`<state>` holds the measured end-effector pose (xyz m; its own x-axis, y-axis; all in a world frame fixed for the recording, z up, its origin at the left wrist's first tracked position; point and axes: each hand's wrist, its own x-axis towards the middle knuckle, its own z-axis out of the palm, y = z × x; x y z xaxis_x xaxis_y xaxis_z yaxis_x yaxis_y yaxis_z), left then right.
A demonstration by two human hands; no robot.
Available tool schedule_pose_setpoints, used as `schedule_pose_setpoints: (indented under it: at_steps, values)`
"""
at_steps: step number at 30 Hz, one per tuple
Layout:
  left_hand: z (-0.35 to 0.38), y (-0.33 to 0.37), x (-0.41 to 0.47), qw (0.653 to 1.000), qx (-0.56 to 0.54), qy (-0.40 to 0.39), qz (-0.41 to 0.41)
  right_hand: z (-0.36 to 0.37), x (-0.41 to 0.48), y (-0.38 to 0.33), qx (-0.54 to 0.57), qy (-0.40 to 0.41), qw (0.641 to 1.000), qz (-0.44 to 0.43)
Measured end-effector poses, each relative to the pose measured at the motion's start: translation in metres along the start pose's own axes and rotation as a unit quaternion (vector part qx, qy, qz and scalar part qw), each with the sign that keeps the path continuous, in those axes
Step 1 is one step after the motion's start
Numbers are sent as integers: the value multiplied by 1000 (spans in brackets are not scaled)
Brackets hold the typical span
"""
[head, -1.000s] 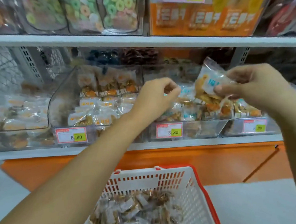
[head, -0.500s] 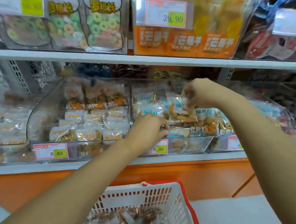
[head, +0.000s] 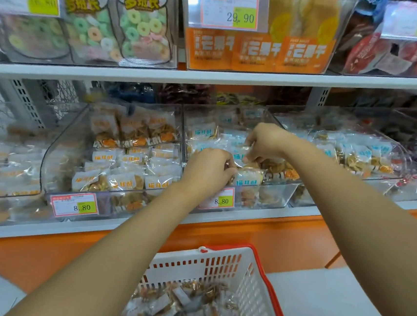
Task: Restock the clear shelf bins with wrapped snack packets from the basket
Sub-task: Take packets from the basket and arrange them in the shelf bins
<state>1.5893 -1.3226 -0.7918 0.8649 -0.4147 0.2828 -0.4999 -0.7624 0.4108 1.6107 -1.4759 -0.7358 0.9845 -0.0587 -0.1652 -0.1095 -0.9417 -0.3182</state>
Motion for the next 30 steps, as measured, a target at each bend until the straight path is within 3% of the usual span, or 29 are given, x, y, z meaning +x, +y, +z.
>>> schedule_pose_setpoints:
  at_steps: [2,4,6,8,9,11,14,16,18,20,24,27,30]
  values:
    - [-1,1,-5,1000,-5,18,22,5,-9,9,27,55,998,-3]
    - [-2,-2,-19,993,-23,81,77,15,-24,16,46,193,980,-36]
    - [-3,-7,-46,978,-72,147,130,31,-49,17,80,358,925,-97]
    - [2,-22,-79,972,-95,158,143,57,-74,15,132,417,886,-155]
    - [8,-33,-97,975,-95,146,135,75,-83,13,147,401,886,-182]
    - [25,-65,-130,989,-63,92,102,118,-93,8,120,305,921,-211]
    - [54,-126,-179,999,-8,-39,9,194,-90,4,3,64,985,-158]
    - [68,-163,-210,988,17,-137,-64,251,-84,13,-29,-75,991,-106]
    - [75,-191,-235,974,63,-194,-98,309,-84,27,6,-158,986,-46]
    - [79,-212,-254,961,105,-233,-107,360,-92,45,11,-200,980,-19]
    - [89,-238,-281,948,181,-254,-66,411,-110,58,-123,-207,970,-40]
    - [94,-244,-287,953,176,-242,-46,425,-108,59,-170,-177,969,-43]
    - [93,-241,-283,950,177,-249,-67,426,-106,60,-207,-145,961,-111]
